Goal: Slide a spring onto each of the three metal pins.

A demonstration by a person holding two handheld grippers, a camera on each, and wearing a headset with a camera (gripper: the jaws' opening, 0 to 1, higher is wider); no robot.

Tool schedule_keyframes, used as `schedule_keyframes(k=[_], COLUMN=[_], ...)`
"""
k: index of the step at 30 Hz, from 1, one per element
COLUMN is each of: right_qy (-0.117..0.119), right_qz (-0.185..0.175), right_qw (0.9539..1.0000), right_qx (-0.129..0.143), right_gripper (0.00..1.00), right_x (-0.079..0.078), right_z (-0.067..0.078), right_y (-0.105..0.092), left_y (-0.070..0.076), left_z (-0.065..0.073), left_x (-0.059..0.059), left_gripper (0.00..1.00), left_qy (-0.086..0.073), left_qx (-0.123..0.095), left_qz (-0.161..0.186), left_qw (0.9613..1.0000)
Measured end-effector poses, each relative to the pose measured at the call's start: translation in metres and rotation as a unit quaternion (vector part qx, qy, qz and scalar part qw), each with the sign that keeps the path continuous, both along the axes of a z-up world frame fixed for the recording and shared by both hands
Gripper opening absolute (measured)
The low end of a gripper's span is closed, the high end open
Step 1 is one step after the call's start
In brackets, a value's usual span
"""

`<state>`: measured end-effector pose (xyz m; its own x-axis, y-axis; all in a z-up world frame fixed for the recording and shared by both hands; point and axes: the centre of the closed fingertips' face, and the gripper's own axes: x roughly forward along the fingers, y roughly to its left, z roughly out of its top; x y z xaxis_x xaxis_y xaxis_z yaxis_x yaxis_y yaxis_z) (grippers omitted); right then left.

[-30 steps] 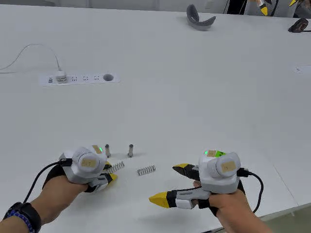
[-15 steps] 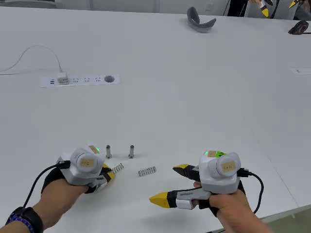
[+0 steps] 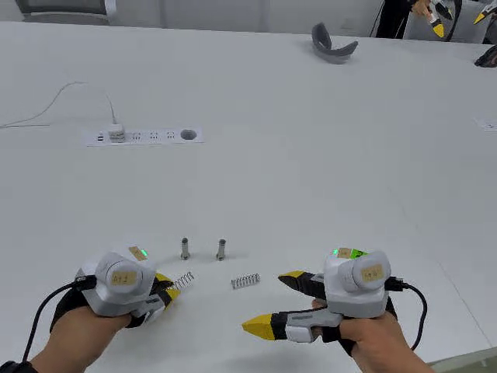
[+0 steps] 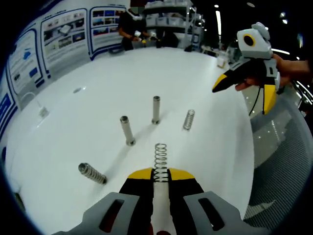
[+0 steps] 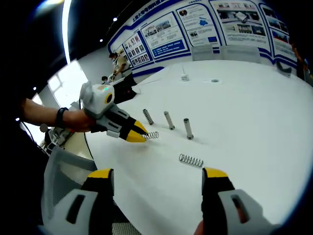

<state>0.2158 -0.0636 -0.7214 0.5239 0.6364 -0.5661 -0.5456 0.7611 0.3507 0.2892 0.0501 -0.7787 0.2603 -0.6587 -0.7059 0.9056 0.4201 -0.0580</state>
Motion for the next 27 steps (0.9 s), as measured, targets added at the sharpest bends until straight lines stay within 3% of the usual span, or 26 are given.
schedule_keyframes(k=[15,27], right_qy=[-0.002,-0.004], right_qz=[0.012,0.024], right_qw=[0.9996,0.9984], right_qx=[0.026,0.051], right_gripper=[0.72,0.69], right_x=[0.007,0.016], right_z=[0.009,0.017], right_y=[0.016,0.036], left_y=[0.014,0.023], left_z=[0.028,0.039], left_x=[-0.011,-0.023], left_gripper=[0.1,0.1], left_qy=[-0.016,-0.018], left_qx=[-0.015,-0.022], left_qz=[0.008,0.007], left_qw=[0.9997,0.9996])
